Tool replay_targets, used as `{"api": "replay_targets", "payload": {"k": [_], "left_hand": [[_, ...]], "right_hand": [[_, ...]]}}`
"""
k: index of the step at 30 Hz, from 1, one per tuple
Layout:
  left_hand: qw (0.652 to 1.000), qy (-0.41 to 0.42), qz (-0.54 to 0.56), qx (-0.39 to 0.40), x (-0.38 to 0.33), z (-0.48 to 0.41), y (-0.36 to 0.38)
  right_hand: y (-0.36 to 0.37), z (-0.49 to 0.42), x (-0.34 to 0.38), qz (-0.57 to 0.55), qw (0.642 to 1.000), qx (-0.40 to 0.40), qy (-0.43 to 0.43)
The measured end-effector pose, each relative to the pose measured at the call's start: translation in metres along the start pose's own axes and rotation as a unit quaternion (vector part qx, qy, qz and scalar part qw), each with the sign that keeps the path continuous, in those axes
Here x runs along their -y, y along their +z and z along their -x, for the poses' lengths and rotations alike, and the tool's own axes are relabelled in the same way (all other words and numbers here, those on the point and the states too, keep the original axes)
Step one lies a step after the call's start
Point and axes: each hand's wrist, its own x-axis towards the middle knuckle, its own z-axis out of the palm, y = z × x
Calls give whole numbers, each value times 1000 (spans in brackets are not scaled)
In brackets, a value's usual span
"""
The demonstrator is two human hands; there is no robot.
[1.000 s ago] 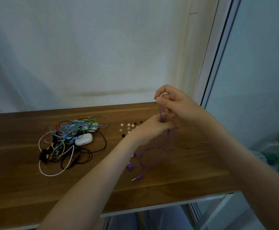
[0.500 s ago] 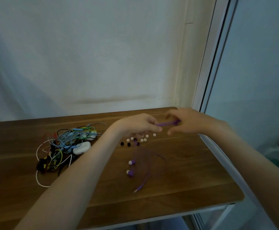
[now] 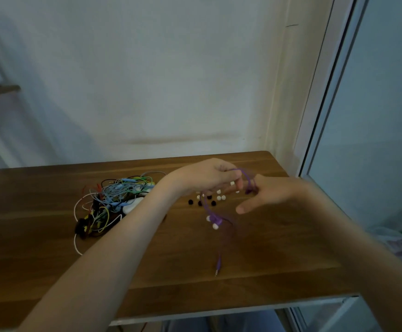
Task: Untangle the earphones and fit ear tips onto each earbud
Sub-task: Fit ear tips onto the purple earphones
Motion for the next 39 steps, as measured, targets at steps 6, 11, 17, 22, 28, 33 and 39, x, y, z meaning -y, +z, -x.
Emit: {"api": "replay_targets", "payload": {"k": [6,11,17,22,28,33,39], "left_hand": [[995,83,-23,-58,-19,0,5],[984,154,61,-71,-33,-6,4],[965,145,-156,-150,-26,-11,-10],[861,60,-486,-139,-4,-20,-15],[757,13,-650,-65,2,-24,-41],[748,11,-662,-47,-4,-43,-66],[807,0,-570,-152,7,-87,-93]], "right_hand": [[19,7,36,-277,945,-29,-172],[39,-10,45,-271,945,-65,-174],[30,-9,27,-298,946,-72,-108],[13,-5,15,-241,964,-110,-24],[-22,0,4,-185,954,-237,0],[-61,-6,1,-123,938,-323,-20],[-96,-43,-6,-136,885,-443,-46]]}}
